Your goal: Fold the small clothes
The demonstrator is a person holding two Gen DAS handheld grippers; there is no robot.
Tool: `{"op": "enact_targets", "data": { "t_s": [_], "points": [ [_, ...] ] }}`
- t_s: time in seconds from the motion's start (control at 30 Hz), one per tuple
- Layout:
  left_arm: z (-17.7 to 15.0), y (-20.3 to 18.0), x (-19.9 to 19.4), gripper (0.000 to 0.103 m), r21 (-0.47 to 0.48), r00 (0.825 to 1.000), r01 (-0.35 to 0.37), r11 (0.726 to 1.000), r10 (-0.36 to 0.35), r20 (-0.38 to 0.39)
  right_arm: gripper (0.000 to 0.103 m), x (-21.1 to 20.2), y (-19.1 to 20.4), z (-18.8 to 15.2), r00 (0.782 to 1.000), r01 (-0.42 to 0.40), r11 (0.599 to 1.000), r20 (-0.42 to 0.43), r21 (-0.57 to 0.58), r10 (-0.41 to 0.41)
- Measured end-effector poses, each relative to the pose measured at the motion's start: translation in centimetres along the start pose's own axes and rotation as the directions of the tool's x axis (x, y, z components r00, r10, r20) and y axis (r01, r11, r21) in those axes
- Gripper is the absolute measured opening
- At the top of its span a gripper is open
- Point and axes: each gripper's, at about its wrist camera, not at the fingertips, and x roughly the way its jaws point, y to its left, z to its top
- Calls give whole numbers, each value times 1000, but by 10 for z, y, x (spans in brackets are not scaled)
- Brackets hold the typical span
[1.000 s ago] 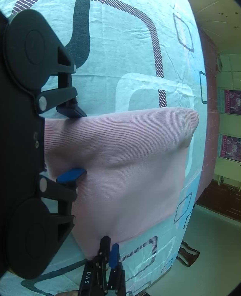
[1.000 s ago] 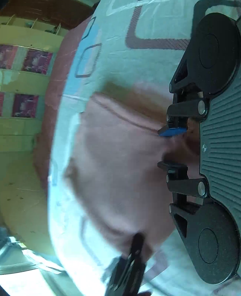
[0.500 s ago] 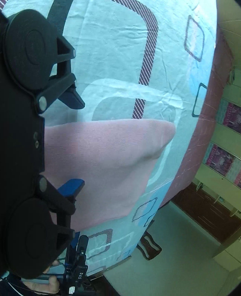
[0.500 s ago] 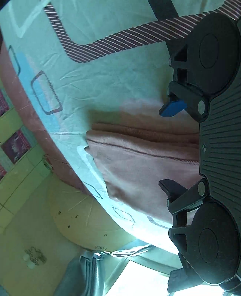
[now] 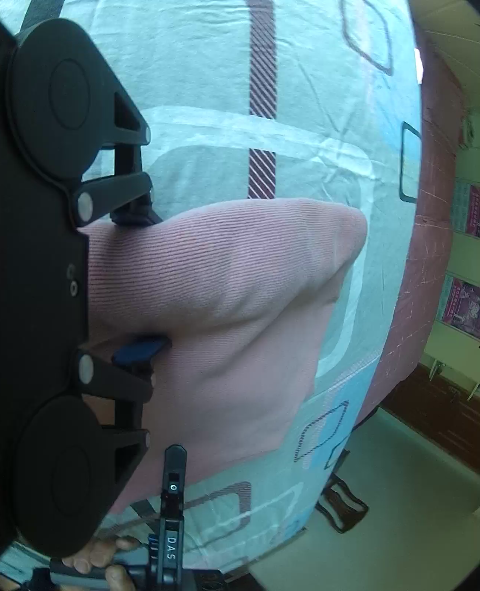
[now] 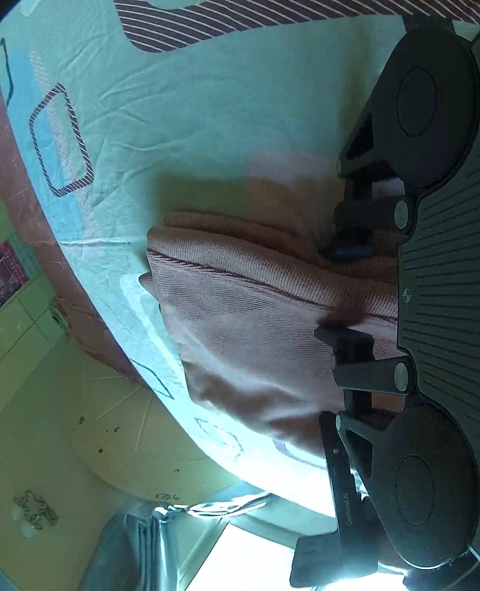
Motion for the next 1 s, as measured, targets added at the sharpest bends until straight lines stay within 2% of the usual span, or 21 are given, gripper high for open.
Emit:
{"op": "enact_targets", "data": {
  "t_s": [0.07,0.13,0.2,0.27,0.3,0.37,0.5,0.53,0.6,0.67,0.73,0.87,1.0],
  "points": [
    [0,-22,-5,37,105,997,-73,992,71,24,26,-3,13,-5,999,52,997,14,-59,-52],
    [-2,-42,-9,36,223,989,-150,963,143,48,26,-3,26,-12,995,101,988,29,-116,-98],
    [-5,-51,-5,36,279,981,-192,941,184,55,27,2,26,-17,991,131,986,30,-104,-128],
    [-4,-50,-2,41,273,980,-197,942,189,55,42,5,17,-17,997,70,997,32,-31,-69],
    [-4,-48,-2,42,265,981,-196,944,187,58,54,5,15,-17,999,40,999,29,-12,-40],
    [-6,-45,-3,49,260,980,-199,945,186,71,54,3,15,-13,999,38,999,32,11,-38],
    [-10,-34,-9,52,223,984,-173,959,157,84,54,4,14,-14,999,35,999,32,12,-35],
    [-9,-32,-8,52,214,985,-163,963,148,84,51,5,17,-13,999,46,999,27,4,-46],
    [-9,-30,-8,50,206,987,-148,967,133,87,33,8,28,-9,994,108,993,16,-56,-107],
    [-9,-30,-9,44,212,988,-139,967,123,90,24,12,36,-8,992,128,987,14,-94,-128],
    [-9,-30,-11,39,218,988,-137,966,119,96,21,13,50,-12,983,184,969,30,-167,-182],
    [-10,-32,-16,33,229,987,-140,963,116,115,20,15,83,-24,953,302,901,92,-313,-287],
    [-9,-32,-28,31,241,986,-127,962,96,136,19,6,105,-31,943,334,869,144,-365,-301]
  ]
}}
